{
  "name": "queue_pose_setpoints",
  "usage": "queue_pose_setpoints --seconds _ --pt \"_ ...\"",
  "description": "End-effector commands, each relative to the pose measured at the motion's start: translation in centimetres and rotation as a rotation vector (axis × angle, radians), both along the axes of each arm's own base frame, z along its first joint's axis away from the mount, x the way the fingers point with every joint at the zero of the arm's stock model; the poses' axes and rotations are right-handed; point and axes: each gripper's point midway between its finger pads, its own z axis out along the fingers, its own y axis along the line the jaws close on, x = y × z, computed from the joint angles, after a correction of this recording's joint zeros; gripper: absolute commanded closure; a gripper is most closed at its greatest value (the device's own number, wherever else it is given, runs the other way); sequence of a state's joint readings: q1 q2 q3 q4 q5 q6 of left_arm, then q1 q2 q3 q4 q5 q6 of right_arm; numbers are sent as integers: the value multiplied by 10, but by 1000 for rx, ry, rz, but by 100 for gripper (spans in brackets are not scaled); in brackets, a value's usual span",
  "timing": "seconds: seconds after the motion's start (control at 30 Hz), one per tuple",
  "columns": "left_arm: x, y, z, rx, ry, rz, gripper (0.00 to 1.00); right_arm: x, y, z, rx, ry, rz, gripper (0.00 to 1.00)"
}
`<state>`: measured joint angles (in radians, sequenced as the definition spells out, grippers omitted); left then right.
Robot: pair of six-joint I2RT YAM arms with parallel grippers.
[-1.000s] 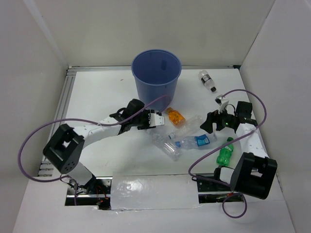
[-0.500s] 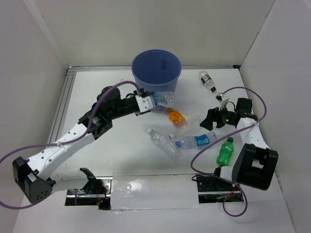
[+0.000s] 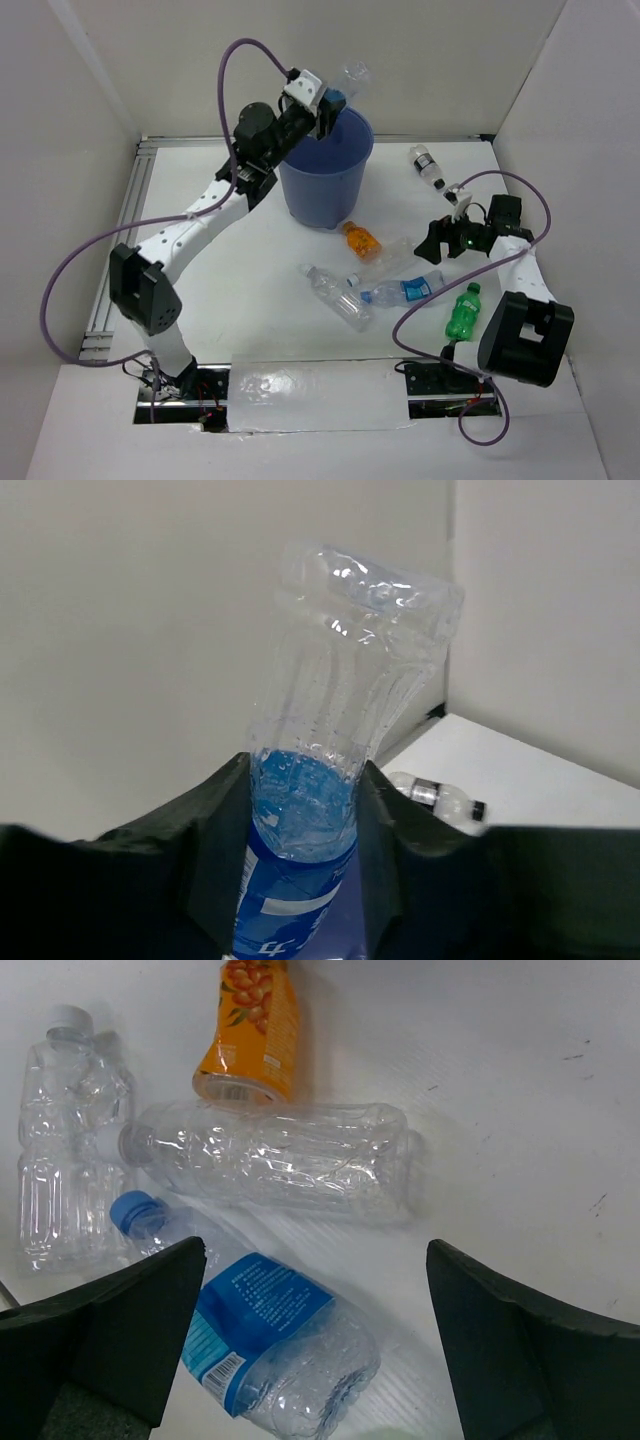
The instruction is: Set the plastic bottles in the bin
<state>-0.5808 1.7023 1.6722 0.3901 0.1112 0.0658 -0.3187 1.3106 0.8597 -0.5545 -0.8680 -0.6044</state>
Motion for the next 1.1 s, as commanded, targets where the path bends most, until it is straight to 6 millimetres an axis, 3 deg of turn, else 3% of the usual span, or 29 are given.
queue_pose_setpoints --seconds 0.0,0.03,0.07,0.17,0.2,0.3,0.37,0.4,0.43,0.5,0.53,0.57,0.6,0.63,0.67,0.7,0.77,0.8,0.87,0.9,1.0,1.07 --pt "30 10 12 -128 38 98 46 2 -4 24 -47 -81 16 0" --pt "33 14 12 -128 38 107 37 2 -4 27 -56 -96 21 0" --pt "35 13 3 -119 52 108 13 1 -4 32 -63 -115 21 0" --pt "34 16 -1 -105 71 121 0 -10 4 40 -105 -195 141 0" --pt "33 15 -5 -85 74 115 0 -11 7 42 -159 -291 246 0" --pt "18 21 21 -55 27 102 0 -21 14 40 -213 -393 387 0" --pt "6 27 32 -46 35 94 0 -17 20 38 -286 -488 513 0" --pt "-10 36 46 -58 38 90 0 -20 24 30 -275 -469 558 0" --pt "-32 42 42 -76 155 56 0 -19 30 23 -326 -536 688 3" --pt "-40 45 25 -83 232 49 0 -19 39 22 -327 -557 741 3" --pt "-63 57 34 -117 259 39 0 -12 39 13 -360 -559 773 5" --pt "-74 63 13 -133 375 50 0 -10 48 11 -375 -580 811 5" --pt "-82 66 -23 -119 480 58 0 -7 52 5 -390 -588 831 5" --pt "-92 74 -40 -141 554 79 0 7 54 6 -444 -656 843 5" --pt "-116 83 -40 -235 635 66 0 7 55 -5 -471 -634 846 5" --pt "-127 87 -94 -213 783 101 0 9 67 -9 -491 -653 881 4" --pt "-151 87 -132 -301 959 91 0 19 68 -18 -590 -665 919 4" --pt "-171 90 -175 -295 1064 104 0 17 76 -26 -599 -660 963 4" --pt "-190 88 -213 -386 1229 131 0 16 76 -48 -618 -601 1010 4" --pt "-201 93 -246 -391 1308 172 0 18 80 -51 -623 -595 1030 4" --pt "-206 98 -271 -484 1404 240 0 15 78 -70 -670 -543 1109 8" --pt "-209 94 -275 -521 1436 258 0 -1 71 -88 -690 -477 1161 16"
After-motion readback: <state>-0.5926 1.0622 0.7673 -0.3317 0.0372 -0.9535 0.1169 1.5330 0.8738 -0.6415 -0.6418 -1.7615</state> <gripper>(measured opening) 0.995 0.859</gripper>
